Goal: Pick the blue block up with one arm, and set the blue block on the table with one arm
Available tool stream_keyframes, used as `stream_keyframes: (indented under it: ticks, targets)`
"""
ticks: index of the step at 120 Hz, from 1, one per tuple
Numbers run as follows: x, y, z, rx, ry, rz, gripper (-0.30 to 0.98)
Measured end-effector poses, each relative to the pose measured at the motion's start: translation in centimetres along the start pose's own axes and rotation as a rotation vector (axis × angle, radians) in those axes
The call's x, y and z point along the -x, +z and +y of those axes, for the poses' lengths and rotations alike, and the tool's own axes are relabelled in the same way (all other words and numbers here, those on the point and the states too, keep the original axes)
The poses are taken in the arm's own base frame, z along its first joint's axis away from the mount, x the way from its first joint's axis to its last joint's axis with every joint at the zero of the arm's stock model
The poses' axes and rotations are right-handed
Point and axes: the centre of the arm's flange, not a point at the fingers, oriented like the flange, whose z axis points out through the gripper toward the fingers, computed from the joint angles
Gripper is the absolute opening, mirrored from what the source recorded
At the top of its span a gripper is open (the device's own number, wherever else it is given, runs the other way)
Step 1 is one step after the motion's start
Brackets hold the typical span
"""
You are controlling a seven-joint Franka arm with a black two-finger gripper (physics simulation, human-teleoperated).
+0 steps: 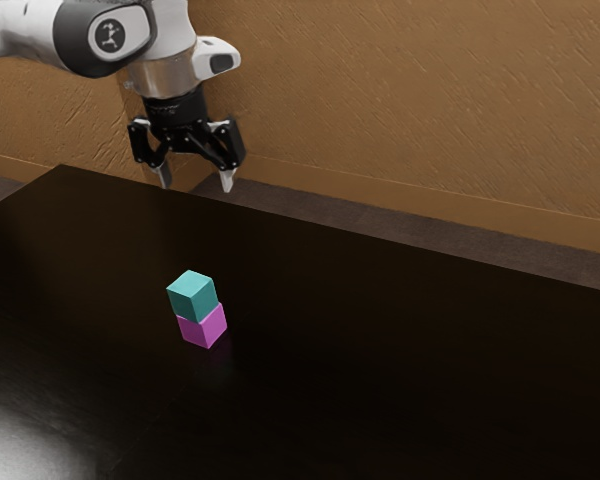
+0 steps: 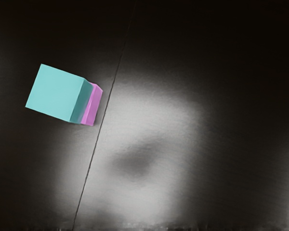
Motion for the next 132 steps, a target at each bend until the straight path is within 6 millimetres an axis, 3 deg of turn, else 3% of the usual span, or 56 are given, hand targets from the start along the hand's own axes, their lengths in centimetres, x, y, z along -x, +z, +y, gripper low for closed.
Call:
stream_keyframes:
  ticks: [12, 27, 62, 99, 132]
  targets:
    - [0.3, 1.2, -0.3, -0.011, -0.001, -0.036, 0.69]
    - [-0.1, 6.6, -4.8, -0.06, -0.079, -0.142, 0.69]
    - [-1.5, 17.8, -12.3, -0.139, -0.159, -0.214, 0.69]
    - [-2.1, 22.6, -14.4, -0.109, -0.113, -0.148, 0.69]
    - [-3.6, 24.3, -15.6, -0.081, -0.068, -0.078, 0.69]
